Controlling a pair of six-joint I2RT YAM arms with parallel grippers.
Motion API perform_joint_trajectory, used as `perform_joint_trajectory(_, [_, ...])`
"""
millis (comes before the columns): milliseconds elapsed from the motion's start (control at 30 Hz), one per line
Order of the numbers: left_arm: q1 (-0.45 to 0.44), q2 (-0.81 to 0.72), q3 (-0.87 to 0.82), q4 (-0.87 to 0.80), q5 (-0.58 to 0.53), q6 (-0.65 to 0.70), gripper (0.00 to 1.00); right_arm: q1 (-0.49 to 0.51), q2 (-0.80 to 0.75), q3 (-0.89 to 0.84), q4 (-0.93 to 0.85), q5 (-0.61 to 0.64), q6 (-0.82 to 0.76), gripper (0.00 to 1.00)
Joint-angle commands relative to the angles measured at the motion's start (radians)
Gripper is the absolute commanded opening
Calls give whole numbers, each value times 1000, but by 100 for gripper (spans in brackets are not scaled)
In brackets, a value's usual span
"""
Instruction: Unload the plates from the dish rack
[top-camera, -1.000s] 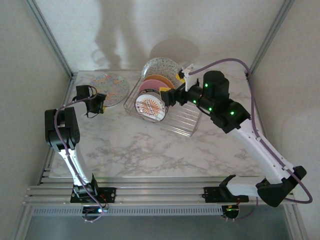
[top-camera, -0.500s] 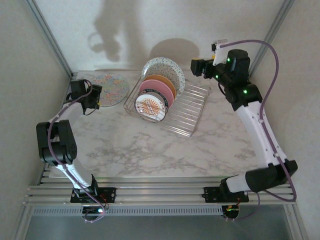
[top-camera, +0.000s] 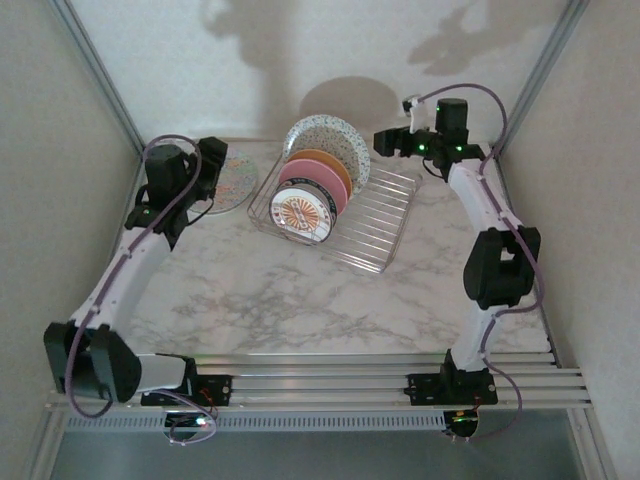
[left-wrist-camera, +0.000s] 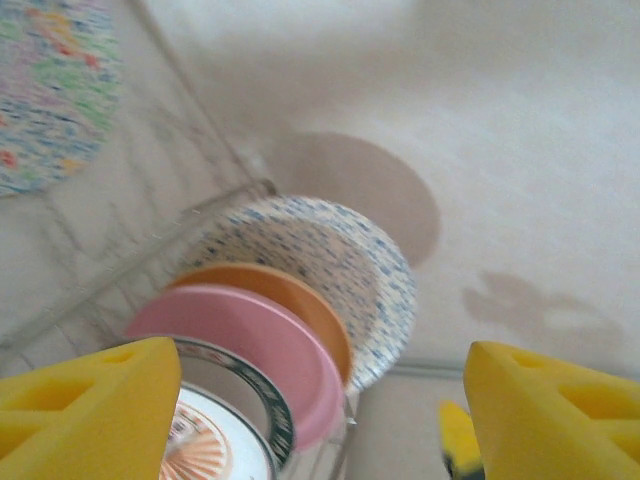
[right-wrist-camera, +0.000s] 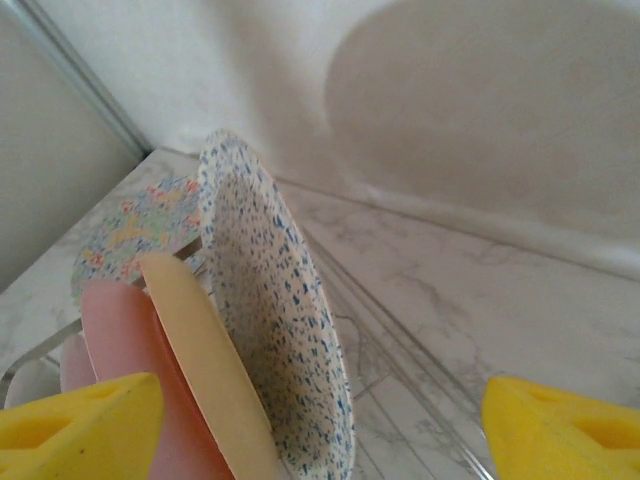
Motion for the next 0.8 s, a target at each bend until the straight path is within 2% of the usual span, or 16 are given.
perform_joint_trajectory(0, [-60,-76,-8,-15,-16,61,75,1,54,53,-7,-135,-96,81])
perform_joint_trajectory(333, [-213,-242,-19,31,-56,143,76,20,202,109,10,-191,-101,76])
perform_joint_trajectory(600, [-243,-289,0,31,-46,191,75,42,304,205,-8,-197,-88,68])
perform_joint_trajectory(767, [-250,-296,4,21,-33,195,74,58,352,258,-25,-216,-92,57])
